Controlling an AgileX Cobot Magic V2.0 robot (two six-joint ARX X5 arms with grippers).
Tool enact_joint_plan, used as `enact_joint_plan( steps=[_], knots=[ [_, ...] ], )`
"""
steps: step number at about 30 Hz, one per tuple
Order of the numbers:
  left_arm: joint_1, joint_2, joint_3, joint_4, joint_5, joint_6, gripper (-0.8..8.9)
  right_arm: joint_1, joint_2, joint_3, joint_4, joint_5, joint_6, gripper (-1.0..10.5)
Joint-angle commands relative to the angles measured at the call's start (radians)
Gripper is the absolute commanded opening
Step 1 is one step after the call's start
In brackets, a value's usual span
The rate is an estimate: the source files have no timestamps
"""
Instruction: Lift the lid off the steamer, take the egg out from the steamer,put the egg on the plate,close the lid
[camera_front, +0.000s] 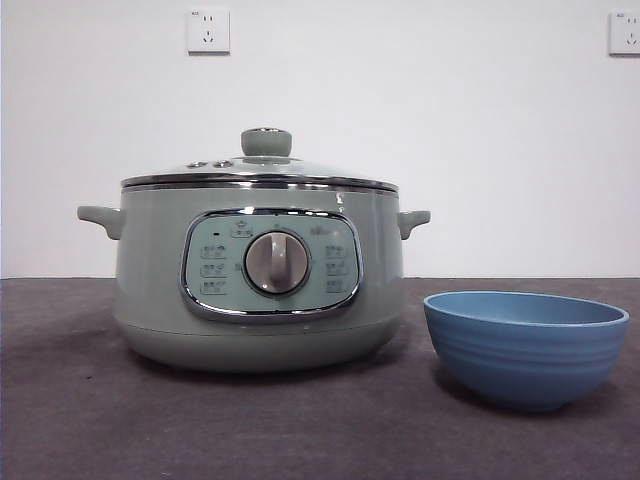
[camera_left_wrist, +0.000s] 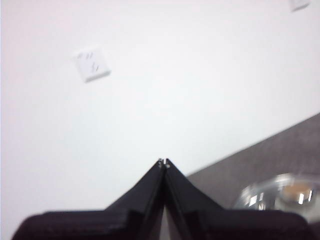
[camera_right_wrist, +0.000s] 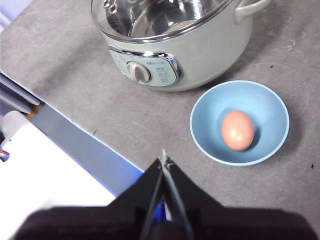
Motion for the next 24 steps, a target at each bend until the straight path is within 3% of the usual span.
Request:
enact_joint_plan(
  steps=[1,9,17,24],
  knots=[
    [0.025,-0.066,-0.176,0.028,-0.005,-0.01,-0.03,0.002,-0.002,-0.006,0.005,0.002,0.003,0.0],
    [0.067,-0.255,-0.5,0.087,-0.013,-0.095,-0.03,0.002,-0.002,-0.006,0.005,0.002,0.003,0.0],
    [0.087,-0.36,-0.658,0.084,-0.038,-0.164,-0.03,0.002,-0.002,-0.006,0.005,0.002,0.003,0.0],
    [0.087,-0.447,-0.683,-0.085,-0.039,-0.23,-0.03,0.002,-0.002,-0.006,0.005,0.002,0.003,0.0]
  ],
)
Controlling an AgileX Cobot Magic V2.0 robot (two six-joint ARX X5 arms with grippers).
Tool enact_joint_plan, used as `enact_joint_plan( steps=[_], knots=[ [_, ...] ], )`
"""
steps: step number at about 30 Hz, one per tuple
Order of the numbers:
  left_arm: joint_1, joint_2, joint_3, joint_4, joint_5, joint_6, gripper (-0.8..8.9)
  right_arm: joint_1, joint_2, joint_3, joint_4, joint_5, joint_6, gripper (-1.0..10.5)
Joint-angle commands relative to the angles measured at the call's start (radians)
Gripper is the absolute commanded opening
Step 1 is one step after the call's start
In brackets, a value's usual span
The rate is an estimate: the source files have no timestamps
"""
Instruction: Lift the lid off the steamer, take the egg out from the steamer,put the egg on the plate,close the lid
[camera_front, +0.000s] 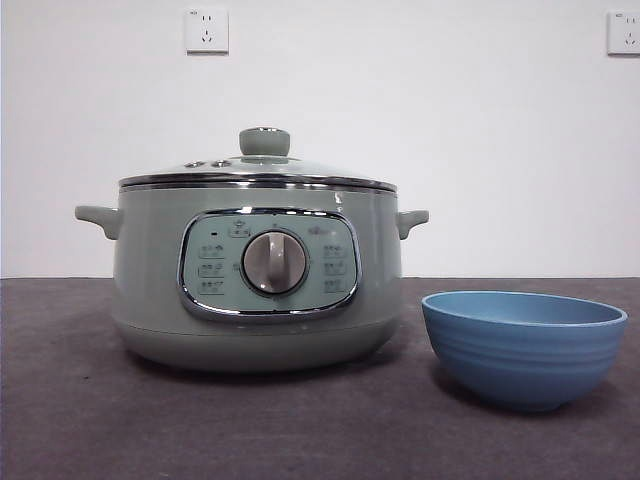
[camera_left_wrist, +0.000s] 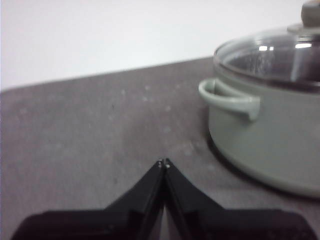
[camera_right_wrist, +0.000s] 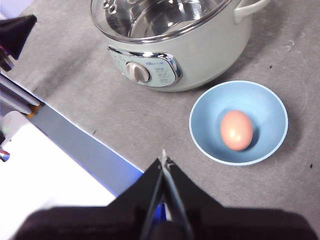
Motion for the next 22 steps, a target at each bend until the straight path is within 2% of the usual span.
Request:
enact_joint_plan(
  steps=[1,22],
  knots=[
    [0.004,-0.007,-0.013,-0.037,0.002,-0.035,-0.03,0.002,-0.002,-0.006,0.005,0.002,0.003,0.0],
    [0.004,-0.006,-0.013,-0.028,0.009,-0.052,-0.03,0.002,-0.002,-0.006,0.006,0.005,0.003,0.0]
  ],
)
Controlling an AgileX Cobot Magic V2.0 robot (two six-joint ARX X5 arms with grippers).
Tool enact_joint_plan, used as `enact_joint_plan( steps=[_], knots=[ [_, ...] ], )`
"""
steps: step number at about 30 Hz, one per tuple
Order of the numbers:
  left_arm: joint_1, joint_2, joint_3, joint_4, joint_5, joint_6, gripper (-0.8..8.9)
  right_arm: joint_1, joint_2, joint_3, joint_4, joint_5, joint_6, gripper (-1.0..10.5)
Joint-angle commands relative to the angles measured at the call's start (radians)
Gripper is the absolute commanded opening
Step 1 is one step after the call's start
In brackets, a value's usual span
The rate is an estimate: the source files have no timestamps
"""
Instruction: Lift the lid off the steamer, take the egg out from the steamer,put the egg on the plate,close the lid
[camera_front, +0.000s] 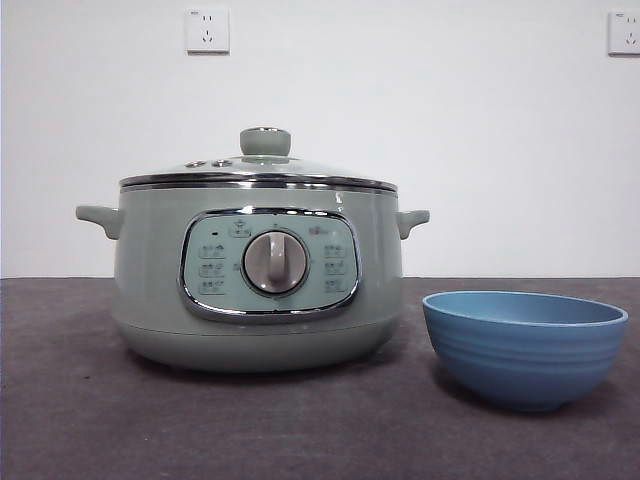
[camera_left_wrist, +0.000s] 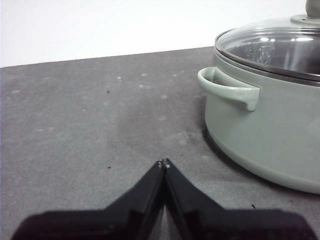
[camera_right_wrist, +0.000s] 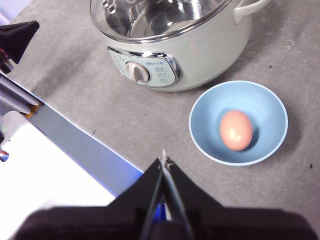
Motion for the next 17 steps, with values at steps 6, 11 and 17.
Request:
enact_joint_plan(
  steps=[6,11,17],
  knots=[
    [0.004,-0.002,-0.013,0.004,0.003,-0.01,-0.03,-0.047,-0.04,-0.006,0.019,0.038,-0.091,0.0],
    [0.004,-0.002,-0.013,0.004,0.003,-0.01,-0.03,-0.201,-0.107,-0.007,0.152,0.049,-0.133,0.0],
    [0.004,-0.002,-0.013,0.004,0.003,-0.01,-0.03,-0.41,-0.203,-0.087,0.354,0.051,-0.245,0.0]
  ],
)
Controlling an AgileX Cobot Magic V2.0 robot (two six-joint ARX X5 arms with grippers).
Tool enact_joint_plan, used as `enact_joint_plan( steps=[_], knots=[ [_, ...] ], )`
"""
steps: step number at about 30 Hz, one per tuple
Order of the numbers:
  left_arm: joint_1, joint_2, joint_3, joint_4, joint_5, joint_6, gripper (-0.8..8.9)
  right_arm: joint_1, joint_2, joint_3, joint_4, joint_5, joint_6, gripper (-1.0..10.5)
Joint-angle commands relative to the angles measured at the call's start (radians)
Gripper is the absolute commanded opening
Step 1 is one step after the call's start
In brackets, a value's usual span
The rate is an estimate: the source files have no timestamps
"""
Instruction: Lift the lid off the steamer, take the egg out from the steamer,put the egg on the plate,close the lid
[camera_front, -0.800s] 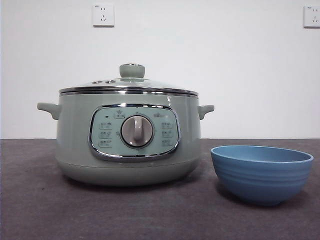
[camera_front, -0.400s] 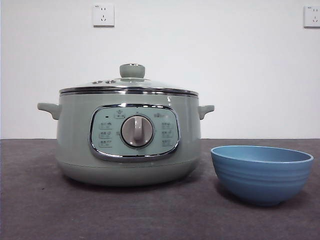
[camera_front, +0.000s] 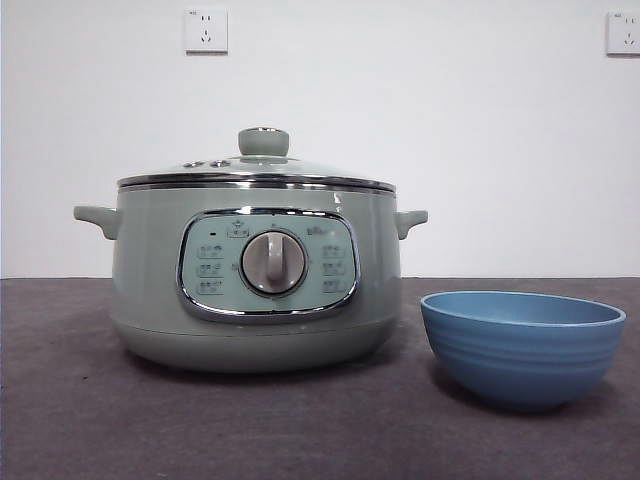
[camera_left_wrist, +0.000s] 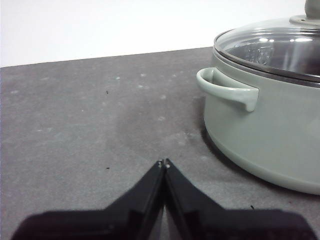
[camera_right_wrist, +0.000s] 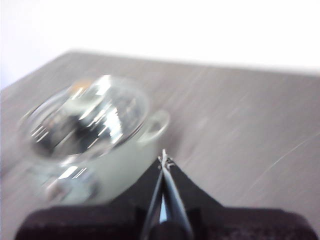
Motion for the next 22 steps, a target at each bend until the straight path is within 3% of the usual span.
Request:
enact_joint_plan(
  steps=[1,10,22],
  knots=[
    [0.004,-0.002,-0.013,0.004,0.003,-0.007,-0.03,-0.081,-0.05,-0.1,0.119,-0.001,-0.057,0.0],
    [0.004,-0.002,-0.013,0.004,0.003,-0.007,-0.03,-0.203,-0.248,-0.539,0.471,0.003,0.022,0.0],
    [0.004,-0.002,-0.013,0.004,0.003,-0.007,-0.03,-0.21,-0.382,-0.771,0.481,0.002,0.063,0.0]
  ],
)
